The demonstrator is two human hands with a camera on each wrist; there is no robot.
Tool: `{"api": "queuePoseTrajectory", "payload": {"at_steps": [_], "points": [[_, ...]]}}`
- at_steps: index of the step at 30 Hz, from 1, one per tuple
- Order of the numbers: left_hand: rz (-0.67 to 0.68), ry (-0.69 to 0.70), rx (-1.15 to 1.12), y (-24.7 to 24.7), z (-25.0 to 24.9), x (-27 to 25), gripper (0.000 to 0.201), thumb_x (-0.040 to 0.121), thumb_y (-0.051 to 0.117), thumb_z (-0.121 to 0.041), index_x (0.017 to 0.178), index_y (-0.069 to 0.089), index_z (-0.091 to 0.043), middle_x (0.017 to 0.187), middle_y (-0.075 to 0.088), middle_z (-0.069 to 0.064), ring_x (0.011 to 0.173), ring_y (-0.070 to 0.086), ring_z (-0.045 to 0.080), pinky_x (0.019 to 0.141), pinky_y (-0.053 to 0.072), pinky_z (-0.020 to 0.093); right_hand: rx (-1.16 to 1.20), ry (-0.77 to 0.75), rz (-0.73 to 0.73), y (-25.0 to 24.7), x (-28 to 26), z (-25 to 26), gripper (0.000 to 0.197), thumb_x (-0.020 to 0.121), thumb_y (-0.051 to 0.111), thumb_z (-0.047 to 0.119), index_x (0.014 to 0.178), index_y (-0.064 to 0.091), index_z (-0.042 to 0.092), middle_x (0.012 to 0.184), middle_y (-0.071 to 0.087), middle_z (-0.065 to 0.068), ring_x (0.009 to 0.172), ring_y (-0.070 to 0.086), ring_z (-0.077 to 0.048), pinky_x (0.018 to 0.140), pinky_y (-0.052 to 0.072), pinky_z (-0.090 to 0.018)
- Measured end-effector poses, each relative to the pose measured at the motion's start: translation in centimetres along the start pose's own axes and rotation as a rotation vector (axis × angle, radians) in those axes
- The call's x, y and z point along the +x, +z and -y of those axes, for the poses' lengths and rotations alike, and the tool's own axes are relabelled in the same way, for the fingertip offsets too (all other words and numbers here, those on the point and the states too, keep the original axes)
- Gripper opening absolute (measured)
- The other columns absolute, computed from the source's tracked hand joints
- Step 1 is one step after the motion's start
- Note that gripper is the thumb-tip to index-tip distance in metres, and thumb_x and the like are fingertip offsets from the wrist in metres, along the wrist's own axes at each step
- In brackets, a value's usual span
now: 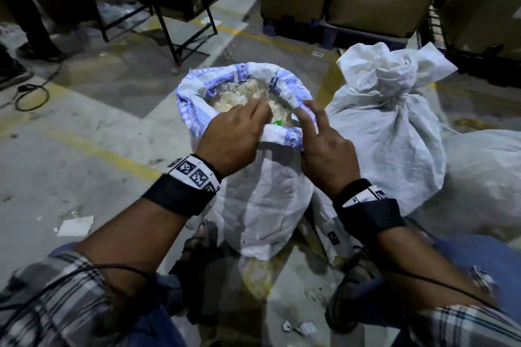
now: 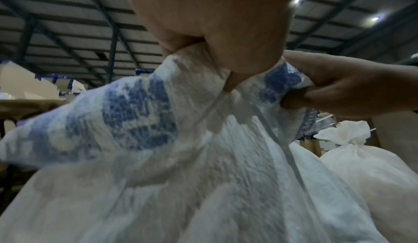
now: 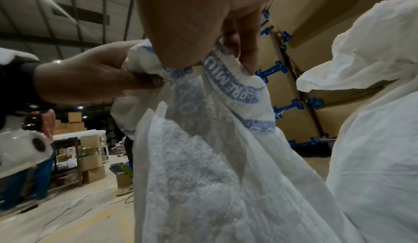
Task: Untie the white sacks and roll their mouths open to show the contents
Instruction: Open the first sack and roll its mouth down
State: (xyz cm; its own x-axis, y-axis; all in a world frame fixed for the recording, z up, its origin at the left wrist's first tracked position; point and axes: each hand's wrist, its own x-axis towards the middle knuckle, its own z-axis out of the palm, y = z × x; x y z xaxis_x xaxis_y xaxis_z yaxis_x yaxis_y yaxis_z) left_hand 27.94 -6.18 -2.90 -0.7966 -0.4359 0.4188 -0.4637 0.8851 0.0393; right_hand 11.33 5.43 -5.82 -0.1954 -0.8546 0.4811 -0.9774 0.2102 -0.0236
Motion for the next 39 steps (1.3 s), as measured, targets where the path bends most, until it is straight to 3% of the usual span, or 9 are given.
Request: {"api": "queuePoseTrajectory", "payload": {"at_steps": [4, 11, 16, 21, 24, 26, 29, 33, 39], "points": [[0.006, 0.006, -0.066, 0.9, -0.4, 0.2, 0.028, 0.076, 0.059, 0.005, 0.101, 0.056, -0.006, 0.067, 0.046, 0.009, 0.070, 0.052, 0.036, 0.059, 0.028, 0.034, -0.041, -0.019, 0.118, 0.2, 0.0, 0.0, 0.050, 0.081, 0.064, 0.015, 0.130, 0.059, 0.011, 0.103, 0.064, -0.011, 0.089, 0.063, -0.037, 0.057, 0.050, -0.042], [0.338, 0.075, -0.246, 0.9, 1.0, -0.2, 0.049, 0.087, 0.066, -0.028, 0.130, 0.044, -0.017, 0.119, 0.039, 0.005, 0.107, 0.039, 0.028, 0.096, 0.038, 0.046, 0.440, -0.034, 0.625, -1.6, 0.7, -3.0, 0.074, 0.087, 0.052, 0.048, 0.154, 0.030, 0.025, 0.128, 0.045, -0.001, 0.112, 0.039, -0.023, 0.102, 0.036, -0.041], [0.499, 0.068, -0.465, -0.1, 1.9, 0.0, 0.052, 0.083, 0.064, -0.031, 0.130, 0.043, -0.030, 0.118, 0.036, -0.003, 0.112, 0.039, 0.023, 0.101, 0.039, 0.046, 0.517, -0.062, 0.409, -2.4, 0.8, -3.8, 0.035, 0.086, 0.075, 0.021, 0.119, 0.065, 0.019, 0.091, 0.054, 0.004, 0.083, 0.052, -0.021, 0.073, 0.041, -0.034], [0.169, 0.069, -0.206, -0.8, 1.3, 0.7, 0.043, 0.073, 0.072, -0.021, 0.110, 0.056, -0.036, 0.103, 0.057, -0.013, 0.097, 0.061, 0.015, 0.068, 0.044, 0.030, 0.115, 0.057, 0.196, -1.7, 0.3, -1.7, 0.026, 0.076, 0.071, 0.026, 0.094, 0.056, 0.016, 0.092, 0.065, -0.007, 0.080, 0.063, -0.039, 0.059, 0.048, -0.042], [0.106, 0.052, -0.209, -1.5, 2.2, 0.5, 0.037, 0.077, 0.071, -0.046, 0.111, 0.060, -0.038, 0.107, 0.053, -0.011, 0.102, 0.057, 0.017, 0.080, 0.044, 0.032, 0.069, 0.071, 0.119, -0.9, -0.3, -0.8, 0.027, 0.073, 0.076, 0.022, 0.090, 0.058, 0.010, 0.087, 0.065, -0.012, 0.069, 0.063, -0.043, 0.052, 0.046, -0.041], [0.181, -0.082, -0.223, -1.8, 3.5, 0.2, 0.053, 0.078, 0.053, -0.081, 0.118, 0.058, -0.046, 0.125, 0.046, -0.006, 0.116, 0.047, 0.022, 0.098, 0.038, 0.040, 0.052, 0.127, 0.099, -0.8, -0.2, -1.3, 0.030, 0.074, 0.077, 0.025, 0.092, 0.058, 0.010, 0.089, 0.065, -0.013, 0.069, 0.064, -0.043, 0.052, 0.045, -0.041], [0.332, -0.650, -0.217, -1.5, 5.7, -0.5, 0.068, 0.074, 0.034, -0.093, 0.121, 0.052, -0.048, 0.140, 0.041, 0.011, 0.127, 0.049, 0.036, 0.107, 0.039, 0.046, 0.027, 0.164, 0.108, -0.7, -0.2, -1.8, 0.033, 0.074, 0.076, 0.030, 0.094, 0.055, 0.011, 0.092, 0.064, -0.013, 0.072, 0.064, -0.044, 0.053, 0.042, -0.039], [0.272, -0.993, -0.556, 0.3, 6.0, -0.7, 0.064, 0.082, 0.056, -0.076, 0.114, 0.057, -0.020, 0.107, 0.072, 0.007, 0.084, 0.073, 0.029, 0.085, 0.058, 0.039, 0.029, 0.024, 0.144, -0.9, 0.1, -1.1, 0.034, 0.070, 0.078, 0.025, 0.094, 0.058, 0.012, 0.089, 0.064, -0.011, 0.075, 0.064, -0.040, 0.053, 0.040, -0.037], [-0.065, -1.258, -1.064, 1.5, 6.9, 0.5, 0.024, 0.080, 0.077, -0.007, 0.103, 0.067, -0.006, 0.104, 0.067, 0.013, 0.094, 0.066, 0.024, 0.088, 0.054, 0.037, -0.104, -0.178, 0.251, -1.7, -0.1, 0.3, 0.036, 0.064, 0.068, 0.029, 0.093, 0.053, 0.014, 0.103, 0.054, -0.009, 0.100, 0.049, -0.035, 0.078, 0.036, -0.043]]}}
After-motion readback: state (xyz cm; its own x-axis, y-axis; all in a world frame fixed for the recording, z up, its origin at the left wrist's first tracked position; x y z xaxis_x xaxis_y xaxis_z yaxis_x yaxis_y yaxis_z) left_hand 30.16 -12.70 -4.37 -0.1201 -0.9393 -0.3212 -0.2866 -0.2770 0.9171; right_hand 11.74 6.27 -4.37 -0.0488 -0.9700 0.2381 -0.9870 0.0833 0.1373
